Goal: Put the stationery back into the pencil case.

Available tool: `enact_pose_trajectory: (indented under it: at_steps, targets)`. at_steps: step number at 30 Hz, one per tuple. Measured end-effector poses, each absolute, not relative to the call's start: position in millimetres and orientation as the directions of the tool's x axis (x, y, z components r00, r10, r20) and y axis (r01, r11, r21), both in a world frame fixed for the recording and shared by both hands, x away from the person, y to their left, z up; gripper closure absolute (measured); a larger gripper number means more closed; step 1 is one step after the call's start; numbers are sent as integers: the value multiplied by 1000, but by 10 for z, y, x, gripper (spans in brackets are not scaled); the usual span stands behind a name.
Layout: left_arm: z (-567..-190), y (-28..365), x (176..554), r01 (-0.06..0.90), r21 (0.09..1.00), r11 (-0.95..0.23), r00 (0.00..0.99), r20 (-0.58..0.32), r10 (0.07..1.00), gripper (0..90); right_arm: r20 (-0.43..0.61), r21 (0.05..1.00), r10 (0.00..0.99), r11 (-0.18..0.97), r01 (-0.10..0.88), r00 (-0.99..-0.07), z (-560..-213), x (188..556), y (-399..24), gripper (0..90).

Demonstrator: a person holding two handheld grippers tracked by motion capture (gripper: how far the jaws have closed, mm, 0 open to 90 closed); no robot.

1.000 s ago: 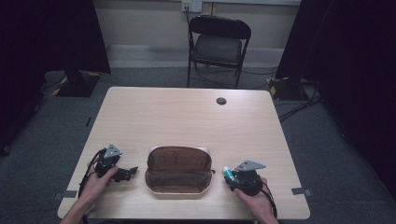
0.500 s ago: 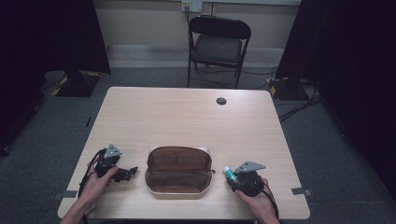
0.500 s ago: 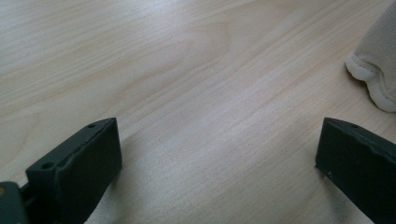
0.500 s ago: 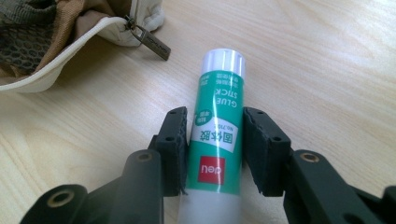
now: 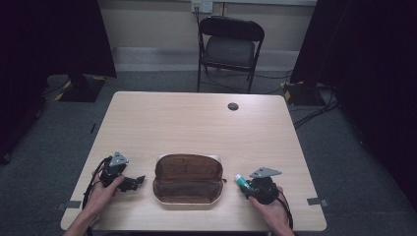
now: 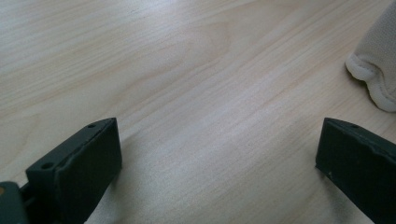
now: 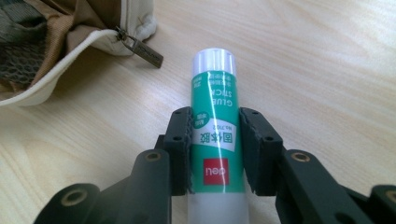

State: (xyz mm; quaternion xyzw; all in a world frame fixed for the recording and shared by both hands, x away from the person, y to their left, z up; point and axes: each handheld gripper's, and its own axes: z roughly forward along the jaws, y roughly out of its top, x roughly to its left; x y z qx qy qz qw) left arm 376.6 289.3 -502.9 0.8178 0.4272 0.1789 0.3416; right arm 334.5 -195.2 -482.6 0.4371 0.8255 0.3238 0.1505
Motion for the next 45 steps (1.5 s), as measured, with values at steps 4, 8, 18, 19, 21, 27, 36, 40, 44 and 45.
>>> enact_pose_trajectory:
  at_steps: [4, 8, 18, 19, 21, 27, 36, 40, 44, 45]
  targets:
    - [-5031, 2892, 3766, 577, 713, -399, 570, -1, 822, 0, 41, 683, 814, 400, 611, -579, -4779, 3329, -1966, 659]
    - [-5031, 2892, 3768, 577, 713, -398, 569, -1, 822, 0, 47, 696, 812, 392, 602, -582, -4754, 3329, -1989, 658]
    - [-5032, 2893, 3776, 576, 714, -398, 568, 1, 823, 0, 67, 721, 809, 366, 589, -584, -4640, 3304, -2058, 658]
    - [-5032, 2893, 3776, 576, 714, -399, 568, 2, 823, 0, 68, 724, 807, 364, 586, -586, -4625, 3295, -2060, 659]
    - [-5032, 2893, 3776, 576, 714, -398, 568, 1, 823, 0, 69, 734, 802, 362, 575, -593, -4593, 3279, -2060, 658]
    - [-5032, 2893, 3775, 576, 714, -399, 568, 1, 823, 0, 76, 762, 784, 353, 543, -616, -4470, 3221, -2039, 659]
    - [-5032, 2908, 3782, 574, 713, -402, 576, -3, 817, 0, 75, 785, 756, 357, 506, -650, -4371, 3200, -1980, 659]
    - [-5032, 2908, 3783, 574, 713, -402, 576, -3, 817, 0, 71, 793, 743, 363, 490, -666, -4336, 3179, -1935, 659]
    - [-5032, 2908, 3782, 574, 714, -401, 576, -4, 817, 0, 68, 803, 722, 370, 468, -688, -4280, 3153, -1875, 659]
    - [-5032, 2908, 3783, 574, 713, -402, 576, -3, 817, 0, 72, 803, 719, 368, 468, -691, -4272, 3147, -1861, 659]
